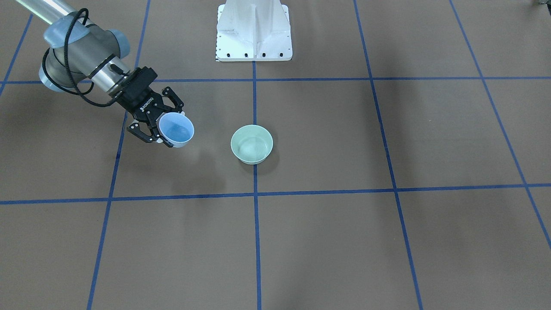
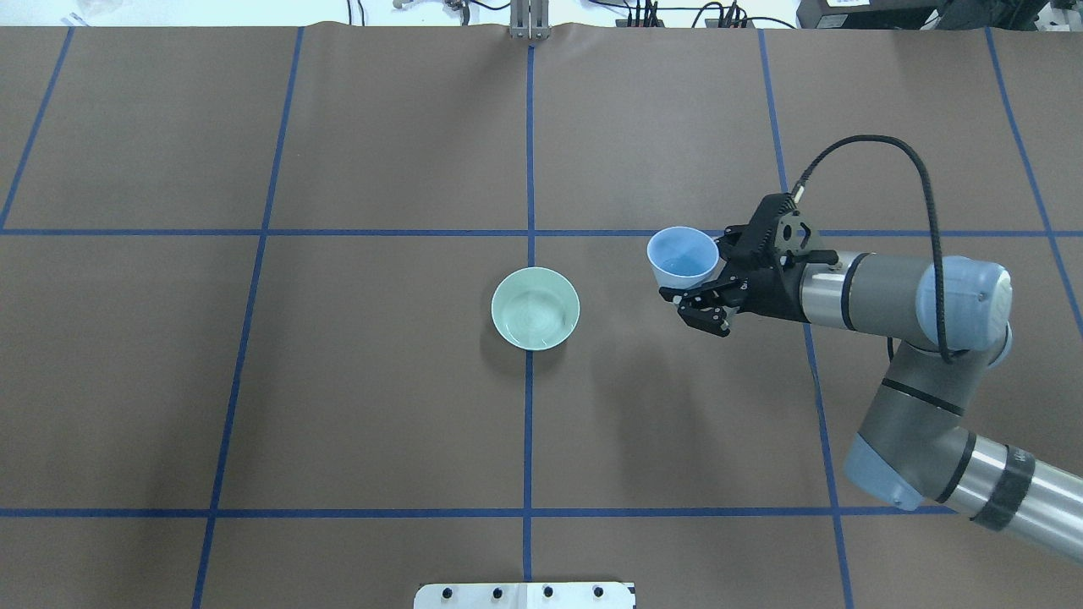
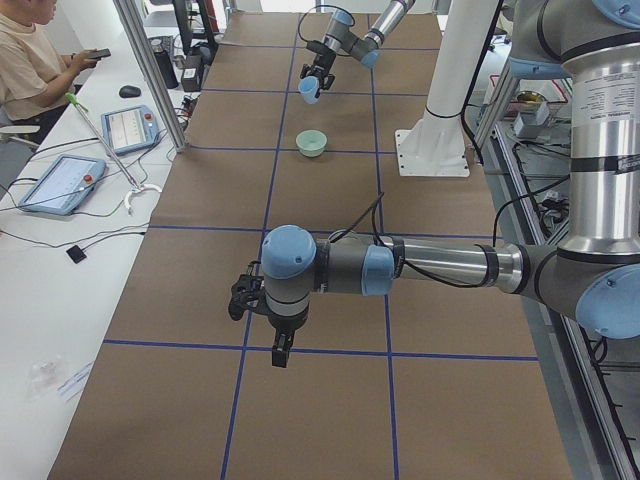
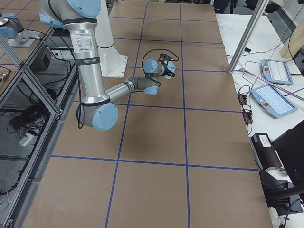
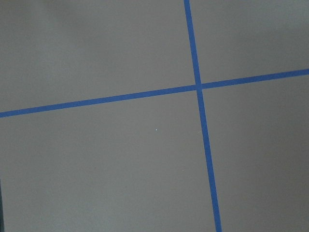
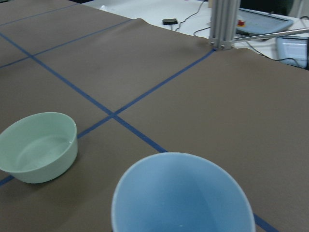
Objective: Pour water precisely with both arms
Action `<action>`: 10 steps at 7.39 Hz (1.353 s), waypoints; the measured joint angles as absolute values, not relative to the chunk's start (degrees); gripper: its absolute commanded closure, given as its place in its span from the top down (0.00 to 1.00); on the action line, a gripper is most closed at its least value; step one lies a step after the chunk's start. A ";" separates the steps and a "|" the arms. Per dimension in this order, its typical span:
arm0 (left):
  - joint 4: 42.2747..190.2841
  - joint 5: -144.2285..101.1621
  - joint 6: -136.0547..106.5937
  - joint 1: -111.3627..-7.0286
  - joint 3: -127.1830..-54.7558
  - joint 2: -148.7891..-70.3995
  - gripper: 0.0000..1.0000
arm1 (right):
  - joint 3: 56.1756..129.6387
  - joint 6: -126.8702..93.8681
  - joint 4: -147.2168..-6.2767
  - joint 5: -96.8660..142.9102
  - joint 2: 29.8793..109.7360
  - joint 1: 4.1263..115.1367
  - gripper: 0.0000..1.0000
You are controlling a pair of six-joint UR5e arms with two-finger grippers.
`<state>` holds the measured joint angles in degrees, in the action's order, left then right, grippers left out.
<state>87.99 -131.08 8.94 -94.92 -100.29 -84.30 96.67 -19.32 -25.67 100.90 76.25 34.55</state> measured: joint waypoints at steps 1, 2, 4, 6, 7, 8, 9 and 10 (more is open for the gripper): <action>87.96 -131.08 8.89 -94.92 -100.22 -84.16 1.00 | 96.73 -18.41 -30.91 102.05 73.66 34.42 0.00; 87.94 -131.11 8.79 -94.92 -100.13 -83.97 1.00 | 97.16 -18.06 -38.06 103.38 70.88 34.24 0.00; 87.93 -131.13 8.59 -94.92 -99.88 -83.65 1.00 | 99.11 -17.96 -53.28 104.98 65.72 33.51 0.00; 87.97 -131.62 8.53 -94.92 -99.38 -83.52 1.00 | 100.88 -18.04 -66.28 104.89 61.62 31.96 0.00; 87.98 -132.06 8.53 -94.92 -99.29 -83.43 1.00 | 101.60 -18.08 -74.98 105.13 58.74 31.38 0.00; 87.98 -132.25 8.53 -94.92 -99.27 -83.37 1.00 | 102.10 -18.09 -82.76 105.42 55.97 30.76 0.00; 87.98 -132.32 8.53 -94.94 -99.28 -83.31 1.00 | 102.05 -18.12 -88.86 105.73 53.61 30.11 0.00; 87.98 -132.35 8.53 -94.98 -99.30 -83.27 1.00 | 101.75 -18.16 -93.49 105.83 51.78 29.54 0.00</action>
